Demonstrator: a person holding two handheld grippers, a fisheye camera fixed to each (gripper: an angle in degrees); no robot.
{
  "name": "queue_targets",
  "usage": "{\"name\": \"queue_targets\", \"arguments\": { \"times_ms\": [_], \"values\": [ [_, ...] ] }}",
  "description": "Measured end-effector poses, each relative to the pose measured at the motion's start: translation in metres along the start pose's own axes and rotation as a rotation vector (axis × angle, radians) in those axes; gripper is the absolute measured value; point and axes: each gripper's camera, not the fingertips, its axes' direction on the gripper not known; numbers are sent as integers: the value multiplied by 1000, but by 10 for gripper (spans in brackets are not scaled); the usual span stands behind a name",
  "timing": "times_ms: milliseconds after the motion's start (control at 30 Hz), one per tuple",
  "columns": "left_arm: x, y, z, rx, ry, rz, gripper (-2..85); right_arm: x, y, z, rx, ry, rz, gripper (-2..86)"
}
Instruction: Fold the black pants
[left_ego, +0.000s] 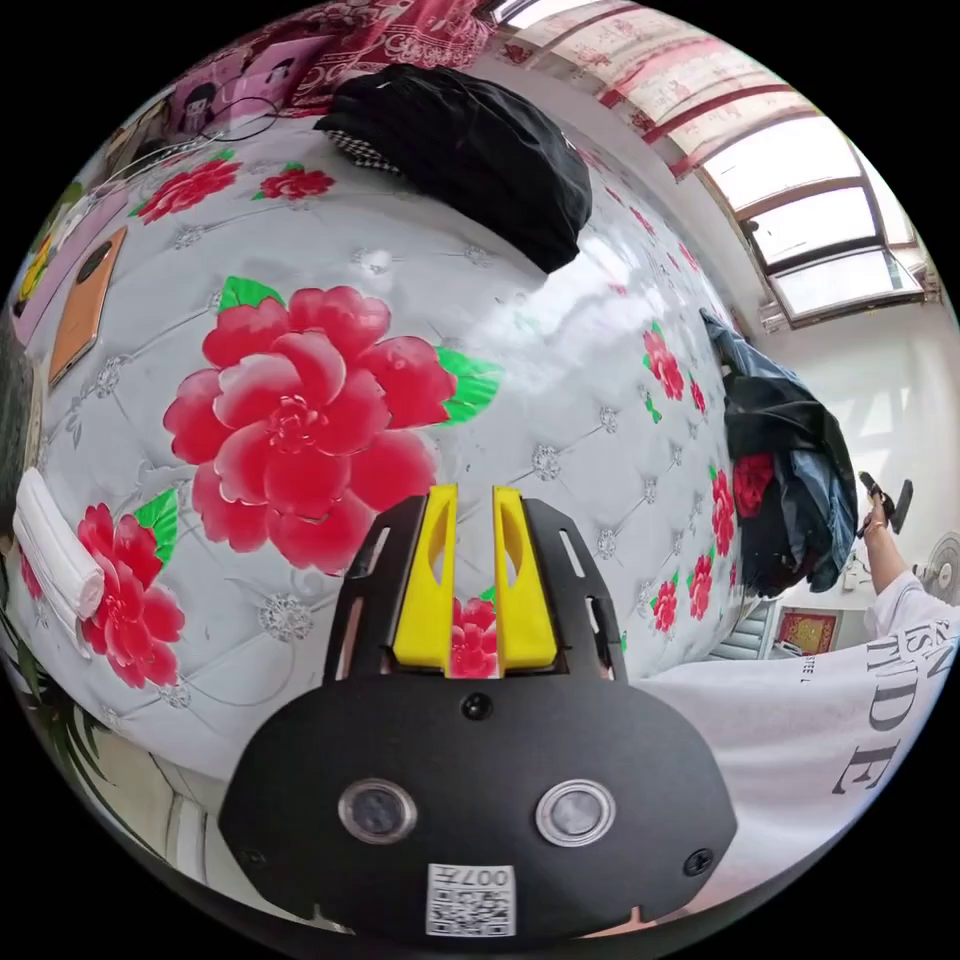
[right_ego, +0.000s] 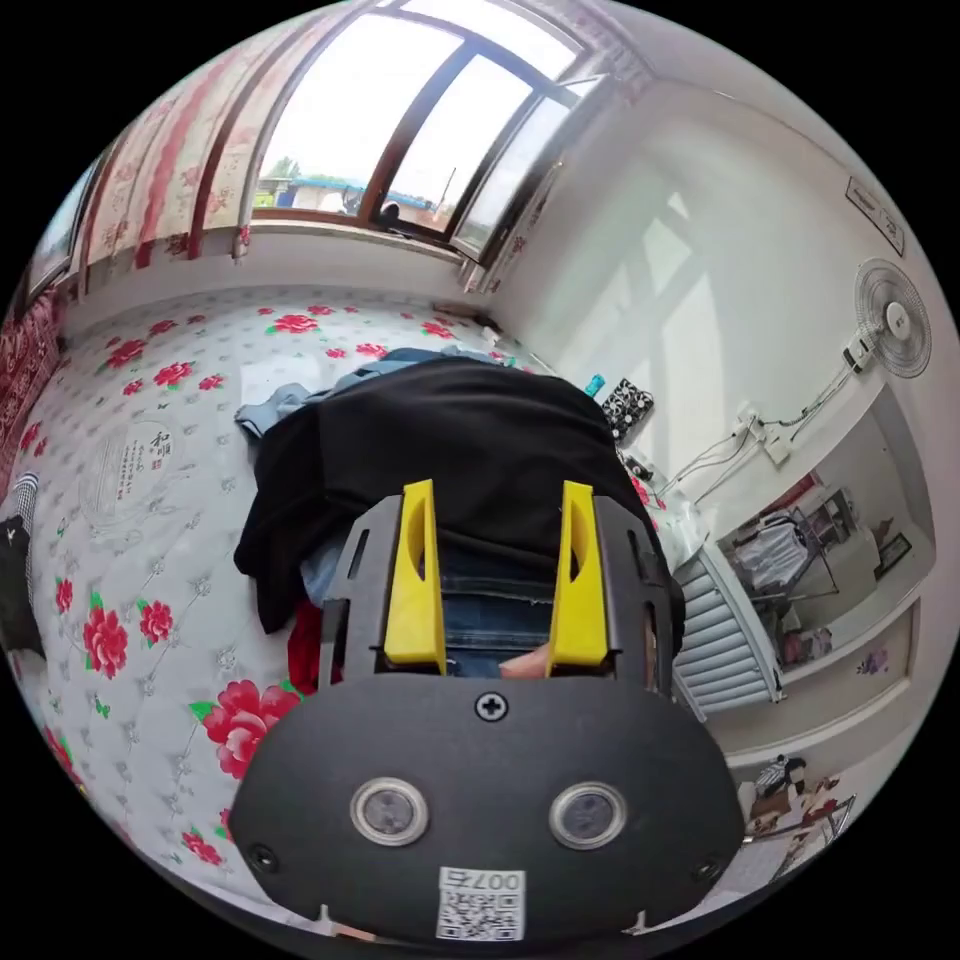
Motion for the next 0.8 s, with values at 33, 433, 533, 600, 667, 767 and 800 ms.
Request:
{"name": "queue_targets", "arguments": {
  "times_ms": [33,433,533,600,667,767,800],
  "values": [
    [6,-3,4,-9,-9,6,52,5,0,10,-35,0,14,103],
    [42,12,36,-22,16,68,36,-51,57,-91,202,-348,-245,1],
    [42,24,36,-4,42,96,36,-88,104,-154,264,-622,-404,-1],
    [40,31,36,8,68,111,37,-127,156,-187,270,-905,-507,-1],
    [38,38,35,14,94,122,38,-171,198,-200,213,-1117,-560,0],
    [33,49,28,32,117,149,43,-260,277,-216,90,-1338,-642,4],
    [30,52,24,40,124,161,45,-291,304,-223,24,-1397,-639,7]
  ]
}}
